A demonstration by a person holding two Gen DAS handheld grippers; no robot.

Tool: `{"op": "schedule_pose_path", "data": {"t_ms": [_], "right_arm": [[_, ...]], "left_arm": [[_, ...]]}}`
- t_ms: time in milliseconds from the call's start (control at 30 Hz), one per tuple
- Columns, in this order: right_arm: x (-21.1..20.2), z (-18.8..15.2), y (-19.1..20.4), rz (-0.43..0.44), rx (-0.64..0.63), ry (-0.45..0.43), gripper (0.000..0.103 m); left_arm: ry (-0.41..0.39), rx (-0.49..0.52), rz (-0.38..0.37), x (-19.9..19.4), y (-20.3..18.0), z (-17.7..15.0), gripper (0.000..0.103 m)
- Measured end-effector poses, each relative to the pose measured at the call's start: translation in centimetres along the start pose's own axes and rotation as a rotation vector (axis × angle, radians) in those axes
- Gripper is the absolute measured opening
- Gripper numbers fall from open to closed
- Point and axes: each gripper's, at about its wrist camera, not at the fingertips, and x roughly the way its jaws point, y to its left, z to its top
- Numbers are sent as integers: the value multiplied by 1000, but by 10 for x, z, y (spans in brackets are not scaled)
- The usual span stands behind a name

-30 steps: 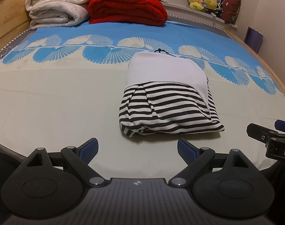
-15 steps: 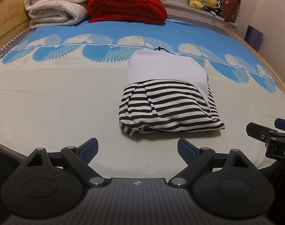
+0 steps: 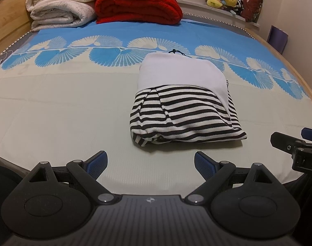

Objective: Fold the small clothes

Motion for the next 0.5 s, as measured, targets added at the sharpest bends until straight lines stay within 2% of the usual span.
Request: {"op": "schedule_pose_path", "data": {"t_ms": [333,433,500], "right_arm": [[1,-1,1,-1,1,2,95],[1,-1,1,-1,0,2,95],[1,-1,1,-1,-1,2,95]], "left_arm": [[0,-1,0,0,-1,0,95],[-1,-2,1,-1,-1,0,103],[-4,-1,-2,-1,-1,0,102]]}}
